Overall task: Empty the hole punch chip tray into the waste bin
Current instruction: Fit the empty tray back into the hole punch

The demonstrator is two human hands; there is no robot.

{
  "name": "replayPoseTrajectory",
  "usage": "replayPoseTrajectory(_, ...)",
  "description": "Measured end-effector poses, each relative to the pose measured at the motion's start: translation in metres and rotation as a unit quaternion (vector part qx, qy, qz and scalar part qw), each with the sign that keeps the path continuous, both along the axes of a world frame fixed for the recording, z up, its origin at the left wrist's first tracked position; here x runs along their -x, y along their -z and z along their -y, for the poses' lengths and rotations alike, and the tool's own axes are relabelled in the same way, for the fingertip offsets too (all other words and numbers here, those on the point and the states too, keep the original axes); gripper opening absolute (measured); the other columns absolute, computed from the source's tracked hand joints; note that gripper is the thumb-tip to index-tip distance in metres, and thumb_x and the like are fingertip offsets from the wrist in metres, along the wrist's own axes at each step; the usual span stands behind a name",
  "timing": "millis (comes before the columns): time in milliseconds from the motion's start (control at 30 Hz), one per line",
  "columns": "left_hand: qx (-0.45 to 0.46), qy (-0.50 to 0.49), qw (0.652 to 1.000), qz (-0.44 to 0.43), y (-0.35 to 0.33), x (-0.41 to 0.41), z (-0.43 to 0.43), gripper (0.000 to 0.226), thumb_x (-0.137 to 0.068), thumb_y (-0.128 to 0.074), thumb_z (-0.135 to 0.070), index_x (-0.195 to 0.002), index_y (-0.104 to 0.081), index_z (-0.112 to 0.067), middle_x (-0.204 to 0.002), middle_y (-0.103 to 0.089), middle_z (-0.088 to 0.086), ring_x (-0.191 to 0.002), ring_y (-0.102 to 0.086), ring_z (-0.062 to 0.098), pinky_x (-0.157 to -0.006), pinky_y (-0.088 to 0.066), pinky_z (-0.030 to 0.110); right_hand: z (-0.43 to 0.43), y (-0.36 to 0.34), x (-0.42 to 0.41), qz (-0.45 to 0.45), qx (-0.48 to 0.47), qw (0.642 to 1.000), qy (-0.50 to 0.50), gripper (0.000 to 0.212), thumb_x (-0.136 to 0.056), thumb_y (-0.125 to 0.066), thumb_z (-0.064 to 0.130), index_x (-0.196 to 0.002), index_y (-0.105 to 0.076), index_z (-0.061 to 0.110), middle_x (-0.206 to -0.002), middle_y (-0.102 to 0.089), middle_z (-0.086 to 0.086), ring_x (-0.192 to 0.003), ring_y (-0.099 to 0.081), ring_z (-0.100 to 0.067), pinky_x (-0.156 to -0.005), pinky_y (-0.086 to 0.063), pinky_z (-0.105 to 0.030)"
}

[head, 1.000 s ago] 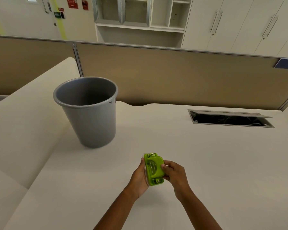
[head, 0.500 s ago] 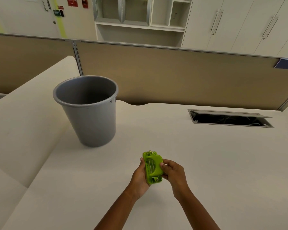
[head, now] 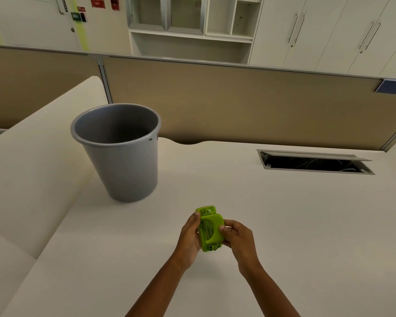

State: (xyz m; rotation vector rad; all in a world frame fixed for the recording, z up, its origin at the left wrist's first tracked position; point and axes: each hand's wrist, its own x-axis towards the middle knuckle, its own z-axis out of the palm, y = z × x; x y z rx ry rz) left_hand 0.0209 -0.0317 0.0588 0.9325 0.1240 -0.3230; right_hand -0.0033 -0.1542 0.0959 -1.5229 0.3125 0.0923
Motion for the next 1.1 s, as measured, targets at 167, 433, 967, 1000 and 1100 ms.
replayPoseTrajectory(167,-0.12,-0.052,0.991,0.028,-0.005,-0.004,-0.003,0.027,-0.096,-0.039,-0.023,-0.094,-0.065,-0.016,-0.084,-0.067,0.004,-0.073,-0.066,0.013,-0.064,-0.056,0.029,0.0,0.003,0.005,0.009,0.012,1.0,-0.015,0.021,-0.086,-0.055,0.0,-0.079,-0.063,0.018,-0.073,-0.069,-0.013,-0.071,-0.067,-0.024,-0.068,-0.055,-0.029)
replayPoseTrajectory(433,-0.209,-0.108,0.972,0.015,-0.003,0.0,0.002,0.033,-0.097,-0.036,-0.018,-0.078,-0.062,-0.02,-0.074,-0.061,0.004,-0.067,-0.056,0.015,-0.061,-0.048,0.027,0.001,0.005,0.007,0.024,0.073,0.994,-0.081,0.021,-0.084,-0.059,0.003,-0.075,-0.064,0.021,-0.069,-0.068,-0.007,-0.074,-0.065,-0.023,-0.075,-0.056,-0.041)
replayPoseTrajectory(967,-0.246,-0.033,0.967,0.051,-0.011,0.012,0.013,0.032,-0.097,-0.039,-0.019,-0.079,-0.064,-0.025,-0.077,-0.064,0.0,-0.072,-0.06,0.013,-0.064,-0.049,0.024,0.017,0.004,-0.023,-0.005,0.075,0.997,-0.026,0.017,-0.088,-0.054,0.002,-0.096,-0.067,-0.005,-0.086,-0.066,-0.015,-0.08,-0.062,-0.025,-0.07,-0.052,-0.023)
replayPoseTrajectory(1000,-0.251,-0.034,0.966,0.051,-0.011,0.013,0.013,0.032,-0.097,-0.038,-0.018,-0.079,-0.064,-0.025,-0.077,-0.064,0.0,-0.072,-0.059,0.013,-0.065,-0.048,0.025,0.017,0.004,-0.024,-0.011,0.074,0.997,-0.024,0.016,-0.088,-0.054,0.002,-0.094,-0.067,-0.006,-0.086,-0.065,-0.015,-0.081,-0.061,-0.026,-0.071,-0.052,-0.024)
replayPoseTrajectory(1100,-0.259,-0.038,0.964,0.045,-0.011,0.014,0.014,0.031,-0.097,-0.038,-0.019,-0.079,-0.063,-0.025,-0.078,-0.064,0.002,-0.075,-0.058,0.016,-0.069,-0.048,0.028,0.016,0.004,-0.026,-0.025,0.068,0.997,-0.016,0.015,-0.087,-0.054,0.0,-0.092,-0.066,-0.007,-0.082,-0.064,-0.014,-0.081,-0.06,-0.028,-0.07,-0.051,-0.024)
